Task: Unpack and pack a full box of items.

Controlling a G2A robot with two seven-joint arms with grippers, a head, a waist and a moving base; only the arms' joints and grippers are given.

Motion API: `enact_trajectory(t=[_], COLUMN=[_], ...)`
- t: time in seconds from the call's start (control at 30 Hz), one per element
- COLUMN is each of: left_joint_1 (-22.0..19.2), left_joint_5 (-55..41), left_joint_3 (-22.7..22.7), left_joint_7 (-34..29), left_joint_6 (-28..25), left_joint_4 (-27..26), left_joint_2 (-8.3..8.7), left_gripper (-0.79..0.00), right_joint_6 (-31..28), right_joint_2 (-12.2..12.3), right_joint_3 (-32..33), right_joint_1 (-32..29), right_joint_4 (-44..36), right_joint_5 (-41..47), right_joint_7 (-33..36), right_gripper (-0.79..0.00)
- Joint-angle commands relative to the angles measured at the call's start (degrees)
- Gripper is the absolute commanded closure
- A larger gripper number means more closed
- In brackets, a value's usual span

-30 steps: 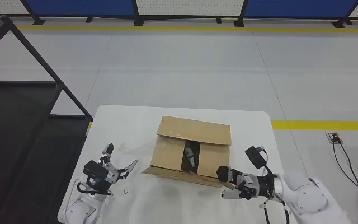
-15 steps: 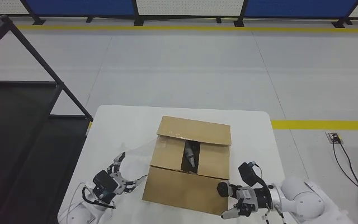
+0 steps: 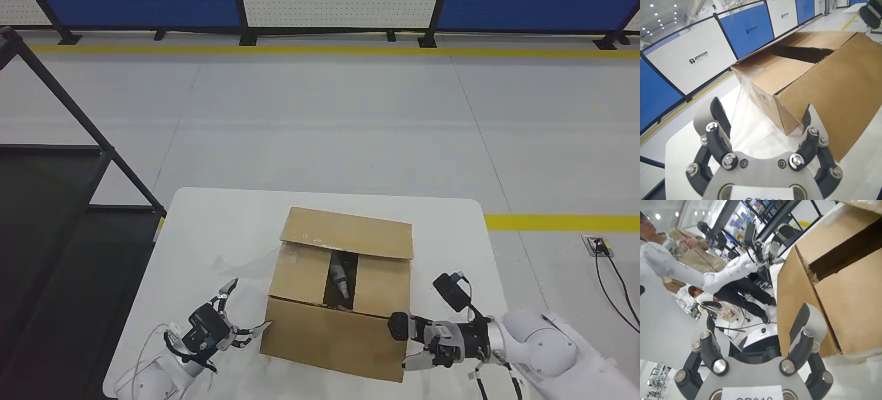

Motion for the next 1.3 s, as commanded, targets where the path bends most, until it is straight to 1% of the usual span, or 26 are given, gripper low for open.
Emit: enact_trajectory(t=[0.0, 0.47, 0.6, 0.67, 0.7, 0.87, 0.93, 0.97, 1.27], left_joint_1=[0.0, 0.0, 0.0, 0.0, 0.0, 0.0, 0.0, 0.0, 0.0], left_joint_5=[0.04, 0.04, 0.04, 0.04, 0.04, 0.04, 0.04, 0.04, 0.04], left_joint_3=[-0.01, -0.01, -0.01, -0.01, -0.01, -0.01, -0.01, -0.01, -0.01], left_joint_7=[0.01, 0.01, 0.01, 0.01, 0.01, 0.01, 0.01, 0.01, 0.01], left_joint_6=[0.01, 0.01, 0.01, 0.01, 0.01, 0.01, 0.01, 0.01, 0.01], left_joint_4=[0.0, 0.0, 0.0, 0.0, 0.0, 0.0, 0.0, 0.0, 0.0], left_joint_2=[0.0, 0.0, 0.0, 0.0, 0.0, 0.0, 0.0, 0.0, 0.0], left_gripper=[-0.785, -0.785, -0.785, -0.785, -0.785, -0.785, -0.785, -0.785, -0.785], right_joint_6=[-0.01, -0.01, 5.72, 8.45, 10.17, 18.14, 22.16, 25.41, 25.41], right_joint_2=[-0.01, -0.01, -0.67, -1.04, -1.27, -2.43, -3.03, -3.33, -3.33], right_joint_3=[0.0, 0.0, -1.01, -1.41, -1.45, -1.93, -2.46, -2.9, -2.9], right_joint_1=[-0.04, -0.04, -0.31, 0.92, 1.58, 5.64, 7.68, 8.82, 8.82], right_joint_4=[-0.07, -0.07, -1.75, -1.39, -0.52, 4.35, 6.8, 8.3, 8.3], right_joint_5=[-0.43, -0.43, 1.61, 4.56, 7.67, 19.99, 23.02, 24.01, 24.01], right_joint_7=[-0.01, -0.01, -3.16, -2.68, -2.86, 1.18, 2.95, 3.89, 3.89], right_gripper=[-0.785, -0.785, -0.785, -0.785, -0.785, -0.785, -0.785, -0.785, -0.785])
